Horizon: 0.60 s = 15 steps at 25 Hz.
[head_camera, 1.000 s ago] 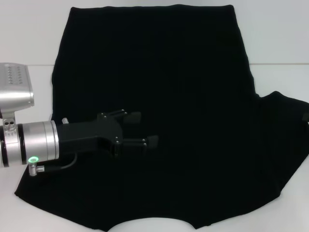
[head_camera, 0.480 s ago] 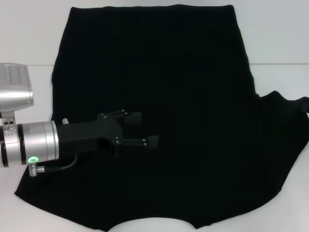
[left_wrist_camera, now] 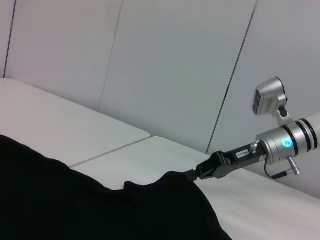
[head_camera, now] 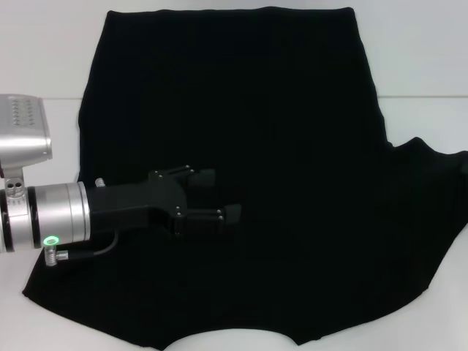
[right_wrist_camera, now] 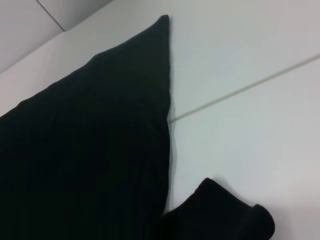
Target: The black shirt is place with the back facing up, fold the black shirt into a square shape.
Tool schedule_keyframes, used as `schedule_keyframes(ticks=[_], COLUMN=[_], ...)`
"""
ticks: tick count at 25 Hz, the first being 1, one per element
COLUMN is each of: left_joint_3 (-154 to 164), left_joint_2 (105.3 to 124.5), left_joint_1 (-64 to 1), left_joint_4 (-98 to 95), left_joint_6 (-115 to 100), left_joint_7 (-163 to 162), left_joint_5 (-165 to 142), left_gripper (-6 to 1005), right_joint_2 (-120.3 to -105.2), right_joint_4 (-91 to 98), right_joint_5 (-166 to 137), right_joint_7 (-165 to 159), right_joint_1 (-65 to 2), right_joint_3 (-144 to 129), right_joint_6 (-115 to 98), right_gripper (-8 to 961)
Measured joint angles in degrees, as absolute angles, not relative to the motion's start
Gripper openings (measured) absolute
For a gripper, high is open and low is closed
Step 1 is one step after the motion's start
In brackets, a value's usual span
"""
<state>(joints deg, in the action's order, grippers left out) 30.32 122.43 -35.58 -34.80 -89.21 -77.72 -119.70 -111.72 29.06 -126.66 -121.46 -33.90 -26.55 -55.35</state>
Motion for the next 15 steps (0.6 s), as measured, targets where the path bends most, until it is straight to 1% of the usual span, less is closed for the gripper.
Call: schedule_keyframes(ticks=[7, 15], left_joint_3=[30.3, 30.3], left_joint_2=[122.42, 122.34], left_joint_1=[-35.9, -35.8], left_joint_4=[-34.9, -35.0], left_joint_6=[-89.1, -89.1], left_joint_7=[-78.3, -78.6], left_joint_5=[-119.7, -119.7], left_gripper=[912, 911], right_joint_2=[-111.84, -111.45], right_joint_4=[28.9, 28.8], right_joint_5=[-126.6, -126.7], right_joint_7=[-122.0, -124.2], right_joint_1=[-32.8, -31.5], right_joint_3=[-26.5, -26.5], right_joint_6=[-56.2, -56.6], right_gripper=[7, 8])
